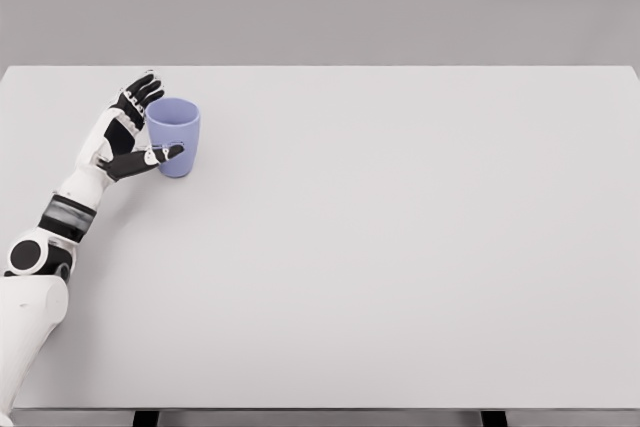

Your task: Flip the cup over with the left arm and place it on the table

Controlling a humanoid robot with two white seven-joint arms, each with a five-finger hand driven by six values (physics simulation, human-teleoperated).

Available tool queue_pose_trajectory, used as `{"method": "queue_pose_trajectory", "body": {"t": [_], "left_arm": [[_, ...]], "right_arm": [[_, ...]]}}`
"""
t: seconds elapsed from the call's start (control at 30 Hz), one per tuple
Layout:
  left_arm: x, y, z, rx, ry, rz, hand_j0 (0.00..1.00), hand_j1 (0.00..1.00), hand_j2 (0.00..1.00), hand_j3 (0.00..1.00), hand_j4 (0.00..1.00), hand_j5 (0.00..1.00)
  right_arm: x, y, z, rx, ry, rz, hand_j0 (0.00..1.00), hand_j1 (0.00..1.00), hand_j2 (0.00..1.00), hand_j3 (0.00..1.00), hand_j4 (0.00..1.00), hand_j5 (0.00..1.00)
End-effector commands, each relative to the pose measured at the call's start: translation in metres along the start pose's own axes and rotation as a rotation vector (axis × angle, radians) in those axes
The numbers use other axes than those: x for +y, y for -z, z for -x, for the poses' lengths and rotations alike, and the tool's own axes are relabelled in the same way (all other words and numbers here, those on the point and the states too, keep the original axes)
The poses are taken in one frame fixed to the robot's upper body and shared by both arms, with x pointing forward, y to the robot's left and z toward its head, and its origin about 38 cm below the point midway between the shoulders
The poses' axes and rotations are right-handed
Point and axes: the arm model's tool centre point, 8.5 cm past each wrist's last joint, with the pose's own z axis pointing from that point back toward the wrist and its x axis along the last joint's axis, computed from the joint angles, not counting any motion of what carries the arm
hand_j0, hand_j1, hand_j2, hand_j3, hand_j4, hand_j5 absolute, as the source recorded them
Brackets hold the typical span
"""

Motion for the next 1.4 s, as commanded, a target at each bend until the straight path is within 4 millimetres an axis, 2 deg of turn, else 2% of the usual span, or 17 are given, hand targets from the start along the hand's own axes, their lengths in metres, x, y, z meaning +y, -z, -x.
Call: {"method": "queue_pose_trajectory", "body": {"t": [0.0,0.57,1.03,1.37], "left_arm": [[0.000,0.004,-0.007,-0.022,0.002,0.007,1.00,1.00,1.00,1.00,1.00,1.00],[0.002,-0.005,-0.004,-0.012,0.005,0.004,1.00,1.00,1.00,1.00,1.00,1.00],[0.000,-0.008,-0.010,-0.032,0.009,0.010,1.00,1.00,1.00,1.00,1.00,1.00],[0.007,-0.007,-0.022,-0.054,0.034,0.023,1.00,1.00,1.00,1.00,1.00,1.00]], "right_arm": [[0.000,0.000,0.000,0.000,0.000,0.000,1.00,1.00,1.00,1.00,1.00,1.00],[0.000,0.000,0.000,0.000,0.000,0.000,1.00,1.00,1.00,1.00,1.00,1.00],[0.000,0.000,0.000,0.000,0.000,0.000,1.00,1.00,1.00,1.00,1.00,1.00],[0.000,0.000,0.000,0.000,0.000,0.000,1.00,1.00,1.00,1.00,1.00,1.00]]}}
